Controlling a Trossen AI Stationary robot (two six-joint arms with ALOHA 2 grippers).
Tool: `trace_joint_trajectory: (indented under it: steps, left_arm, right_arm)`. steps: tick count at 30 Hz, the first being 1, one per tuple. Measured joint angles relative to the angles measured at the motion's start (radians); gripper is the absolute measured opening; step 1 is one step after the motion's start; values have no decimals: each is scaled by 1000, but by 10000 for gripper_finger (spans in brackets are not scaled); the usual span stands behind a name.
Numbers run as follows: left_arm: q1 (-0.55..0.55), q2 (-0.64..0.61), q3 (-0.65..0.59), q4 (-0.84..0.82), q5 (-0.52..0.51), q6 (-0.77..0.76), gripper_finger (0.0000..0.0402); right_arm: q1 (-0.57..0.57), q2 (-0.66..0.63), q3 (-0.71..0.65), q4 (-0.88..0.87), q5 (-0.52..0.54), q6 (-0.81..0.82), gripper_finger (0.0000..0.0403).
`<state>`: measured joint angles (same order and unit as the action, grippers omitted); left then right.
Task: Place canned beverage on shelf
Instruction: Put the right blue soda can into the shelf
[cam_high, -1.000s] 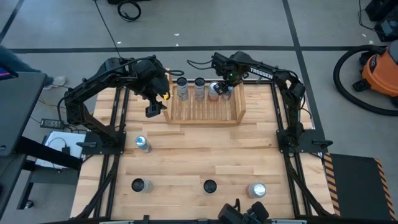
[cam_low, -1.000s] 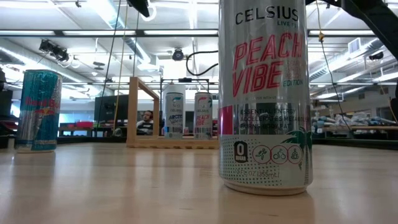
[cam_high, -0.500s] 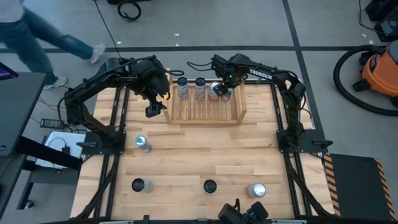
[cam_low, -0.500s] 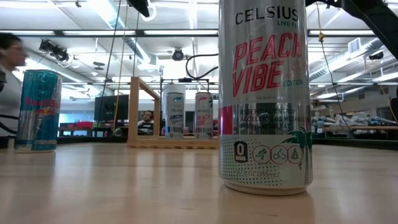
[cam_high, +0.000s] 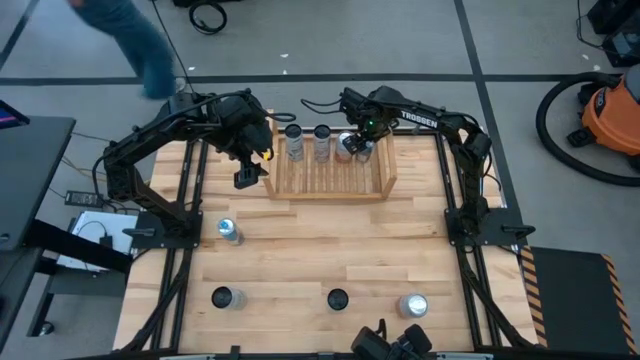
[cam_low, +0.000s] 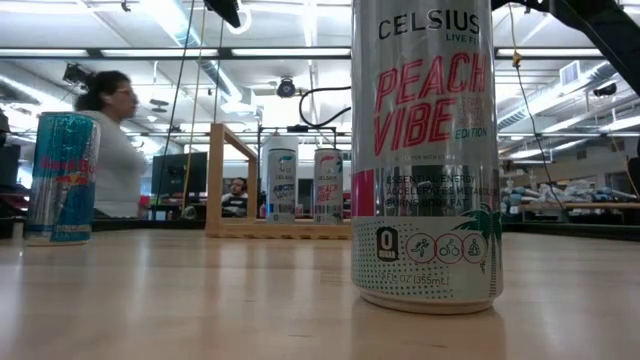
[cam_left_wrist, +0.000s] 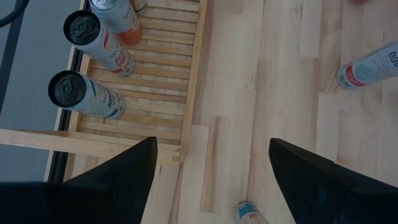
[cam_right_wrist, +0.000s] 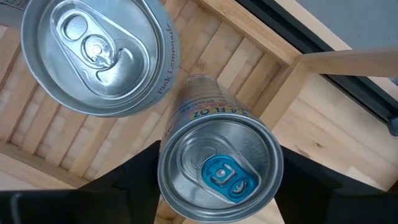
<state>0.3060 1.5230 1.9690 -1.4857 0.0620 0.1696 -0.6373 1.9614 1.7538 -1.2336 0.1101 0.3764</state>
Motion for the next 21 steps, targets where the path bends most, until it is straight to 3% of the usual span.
trace_joint_trajectory:
  steps: [10, 21]
  left_arm:
    - [0, 0, 0, 0, 0, 0, 311]
    - [0, 0, 0, -1, 0, 1, 311]
  right_arm:
    - [0, 0, 0, -19, 1, 16, 289]
    - [-1, 0, 0, -36, 2, 20, 293]
